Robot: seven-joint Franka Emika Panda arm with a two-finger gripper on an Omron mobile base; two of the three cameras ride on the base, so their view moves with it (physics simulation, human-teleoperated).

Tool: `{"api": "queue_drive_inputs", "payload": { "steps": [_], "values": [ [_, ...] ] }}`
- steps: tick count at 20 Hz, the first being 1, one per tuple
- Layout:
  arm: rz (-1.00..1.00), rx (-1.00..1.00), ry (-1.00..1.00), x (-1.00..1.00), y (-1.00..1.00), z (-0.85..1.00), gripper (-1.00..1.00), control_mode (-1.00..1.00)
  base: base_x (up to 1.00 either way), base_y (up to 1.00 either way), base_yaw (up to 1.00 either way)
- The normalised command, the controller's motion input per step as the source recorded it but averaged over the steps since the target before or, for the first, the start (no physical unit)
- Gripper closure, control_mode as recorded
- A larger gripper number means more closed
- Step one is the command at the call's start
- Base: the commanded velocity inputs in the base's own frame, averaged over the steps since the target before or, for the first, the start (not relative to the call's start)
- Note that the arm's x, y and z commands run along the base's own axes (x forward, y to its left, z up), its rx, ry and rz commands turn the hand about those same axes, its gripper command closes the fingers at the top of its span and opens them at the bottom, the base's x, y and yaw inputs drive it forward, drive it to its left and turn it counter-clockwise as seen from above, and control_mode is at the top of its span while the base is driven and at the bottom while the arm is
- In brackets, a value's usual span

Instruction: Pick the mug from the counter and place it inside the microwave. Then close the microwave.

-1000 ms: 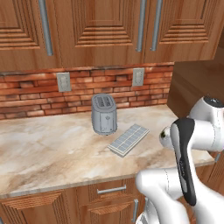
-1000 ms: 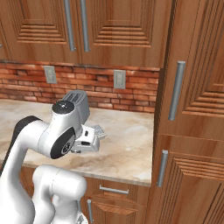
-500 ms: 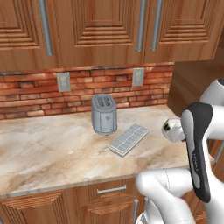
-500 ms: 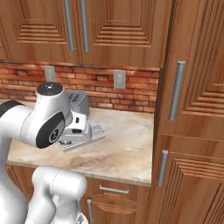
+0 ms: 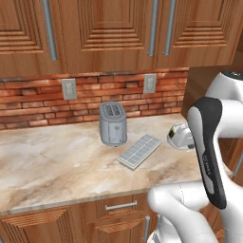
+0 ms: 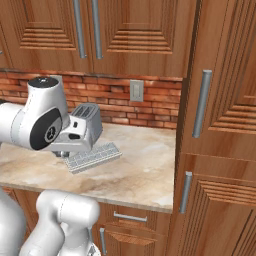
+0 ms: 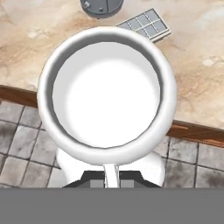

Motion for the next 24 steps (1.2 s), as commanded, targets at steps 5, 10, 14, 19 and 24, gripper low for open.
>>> {"api": "queue_drive_inputs", "payload": {
  "steps": [5,10,14,19,24],
  "values": [
    [0.0,0.0,0.0,0.0,0.0,0.0,1.0,-1.0,0.0,0.0,0.0],
    [0.0,0.0,0.0,0.0,0.0,0.0,1.0,1.0,-0.01,0.0,0.0],
    [0.0,0.0,0.0,0.0,0.0,0.0,1.0,1.0,-0.36,0.01,0.0],
    [0.0,0.0,0.0,0.0,0.0,0.0,1.0,1.0,-0.62,0.08,0.0],
    [0.0,0.0,0.0,0.0,0.0,0.0,1.0,1.0,-0.53,0.07,0.0]
  ]
}}
